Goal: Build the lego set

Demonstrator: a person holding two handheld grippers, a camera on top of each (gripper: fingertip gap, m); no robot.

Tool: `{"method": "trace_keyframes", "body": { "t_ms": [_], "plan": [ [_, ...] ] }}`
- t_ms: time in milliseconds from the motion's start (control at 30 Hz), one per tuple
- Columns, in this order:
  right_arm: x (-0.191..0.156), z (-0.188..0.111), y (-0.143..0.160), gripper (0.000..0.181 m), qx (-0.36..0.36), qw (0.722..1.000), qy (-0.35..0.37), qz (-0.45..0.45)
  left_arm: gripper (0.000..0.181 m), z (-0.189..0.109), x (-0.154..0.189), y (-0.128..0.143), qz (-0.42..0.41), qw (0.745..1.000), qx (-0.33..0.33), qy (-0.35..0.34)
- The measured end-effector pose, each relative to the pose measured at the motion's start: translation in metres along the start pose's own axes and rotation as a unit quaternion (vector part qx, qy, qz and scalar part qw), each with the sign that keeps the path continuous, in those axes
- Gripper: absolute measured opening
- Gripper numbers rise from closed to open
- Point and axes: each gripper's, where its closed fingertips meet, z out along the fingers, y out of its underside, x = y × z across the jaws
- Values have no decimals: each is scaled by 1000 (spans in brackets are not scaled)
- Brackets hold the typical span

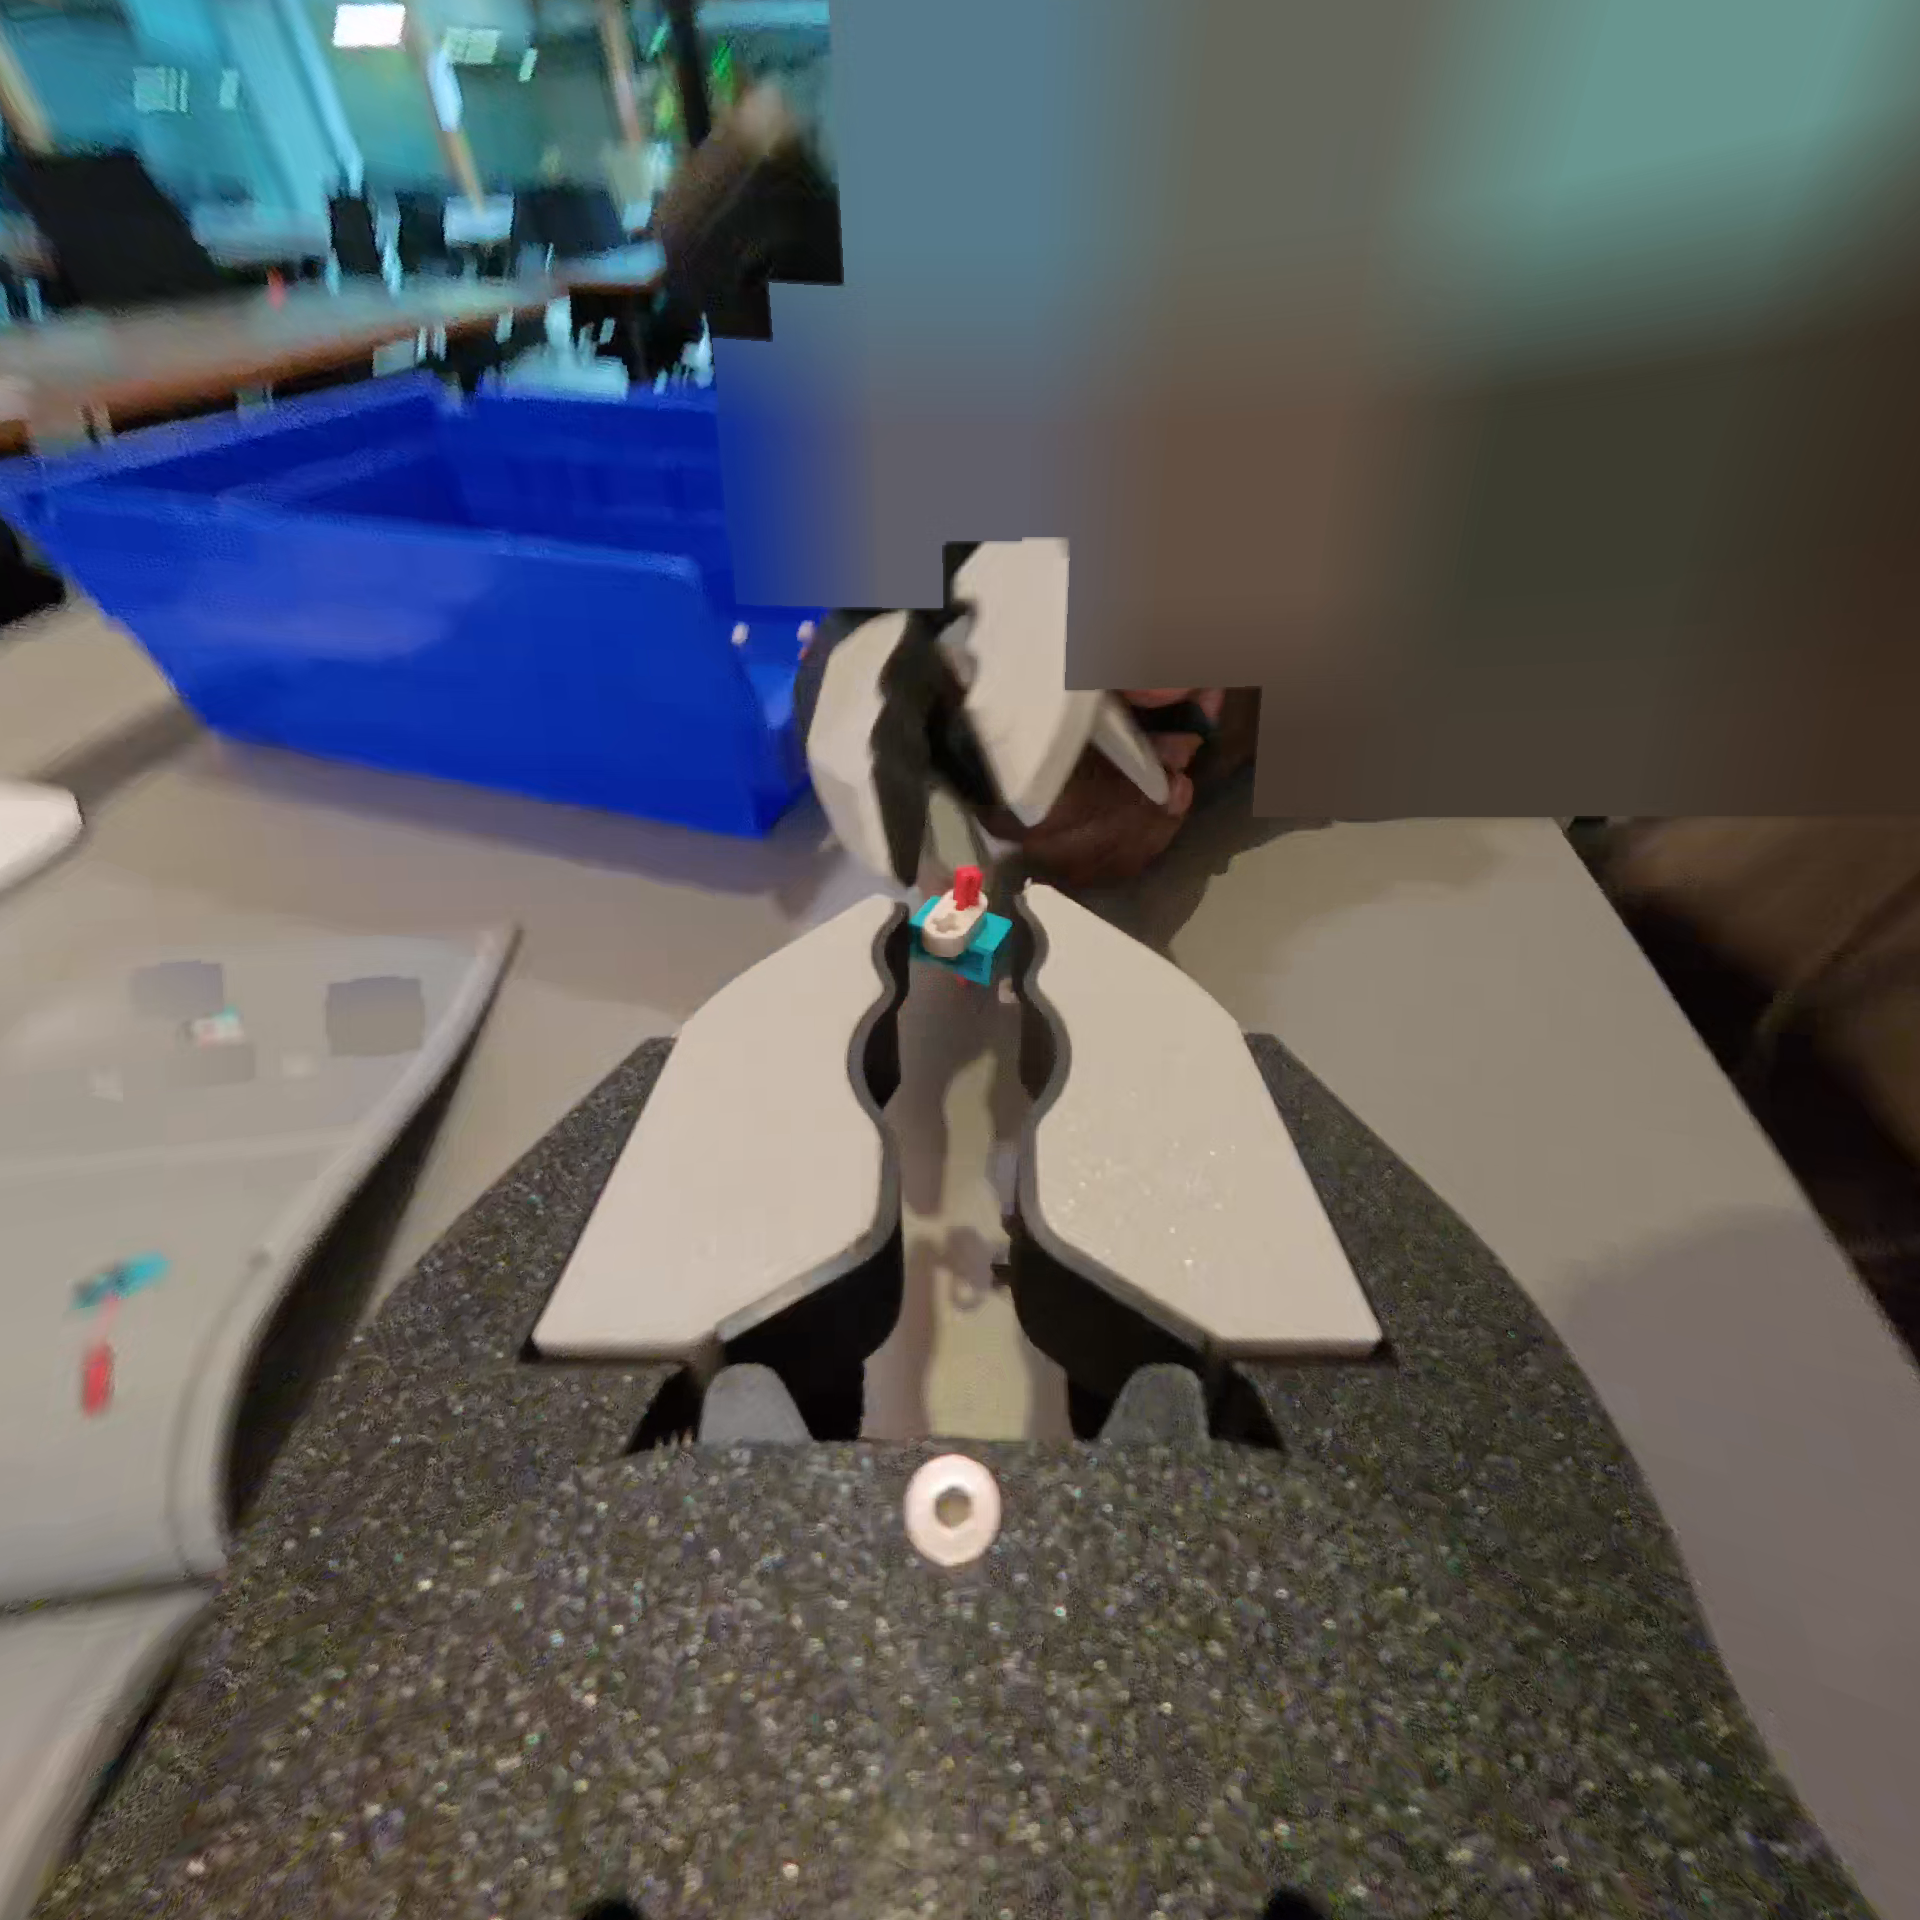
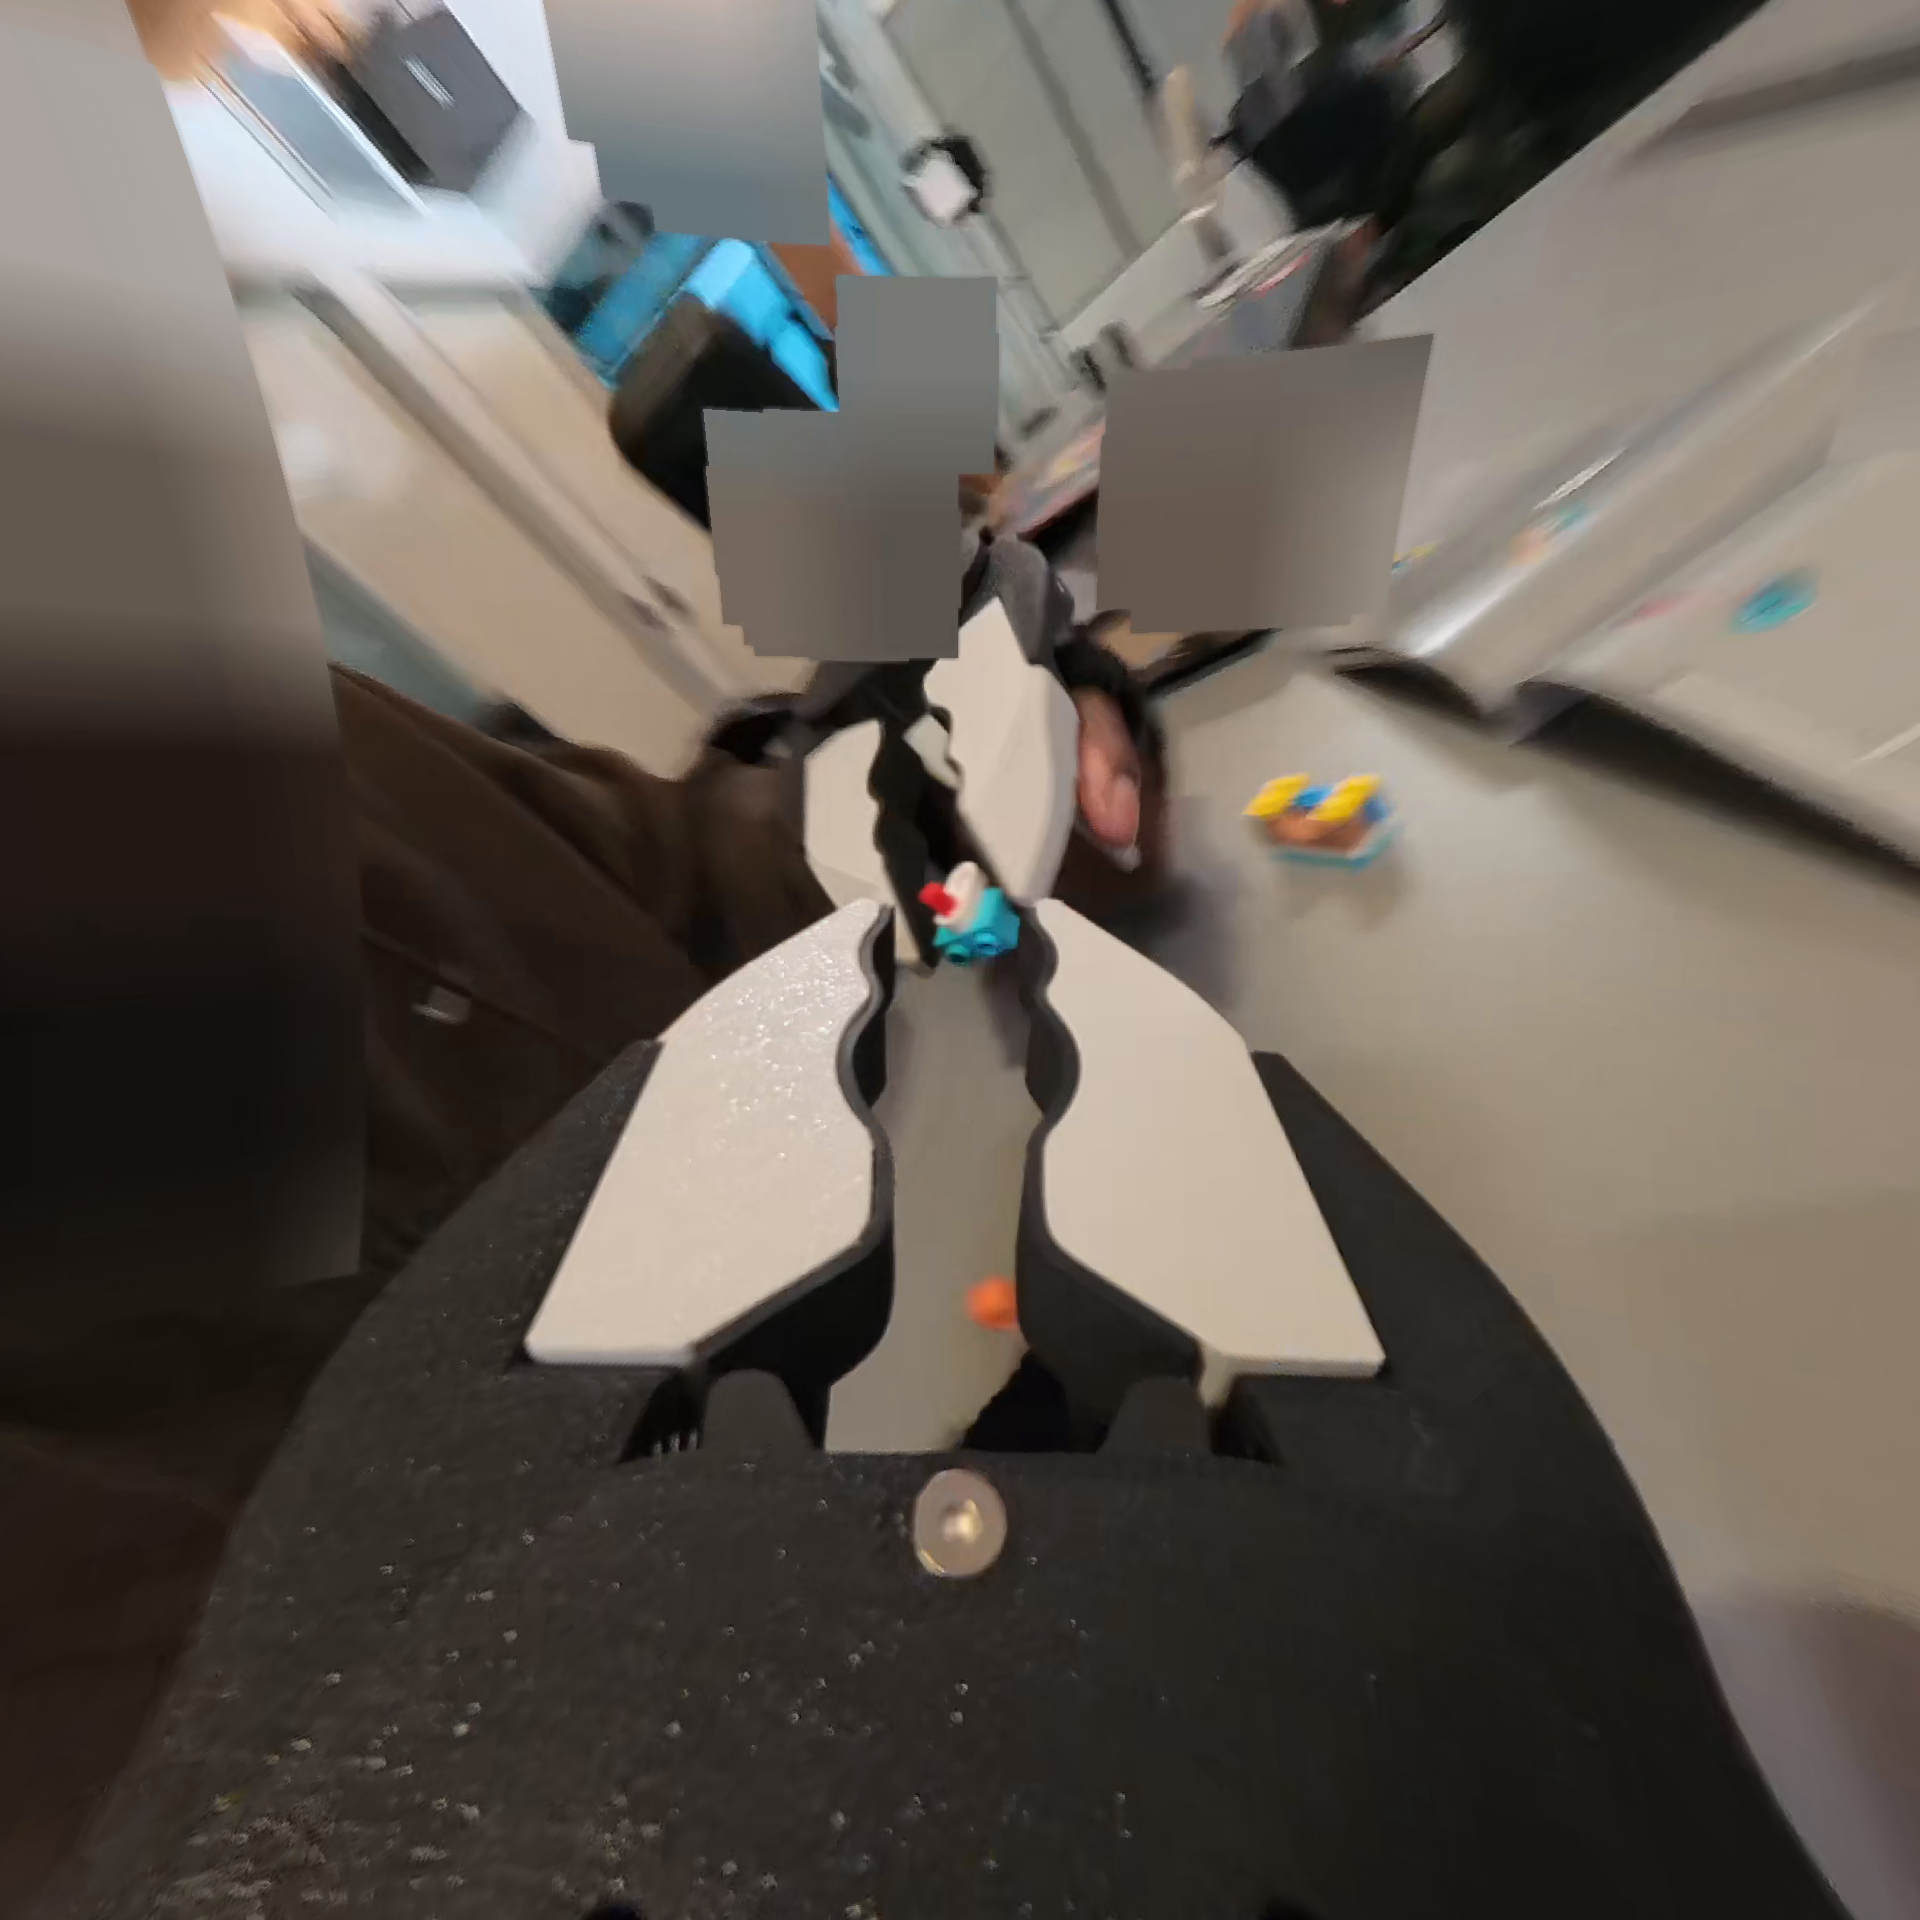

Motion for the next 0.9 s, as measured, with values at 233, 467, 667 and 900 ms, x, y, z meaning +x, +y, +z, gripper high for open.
{"method": "trace_keyframes", "body": {
  "t_ms": [233, 467, 667, 900],
  "plan": [
    [41, -14, 17, 14, -88, 982, 154, -71, 19, 10, -16, 49, -75, 981, -160, -79],
    [58, -20, 31, 11, -135, 968, 205, -54, 19, 5, -18, 85, -41, 951, -285, -112],
    [57, -21, 30, 13, -133, 970, 197, -51, 22, 4, -15, 80, -48, 958, -266, -91],
    [45, -34, 35, 16, -175, 957, 181, -146, 30, -4, -31, 46, -59, 979, -160, -112]
  ]
}}
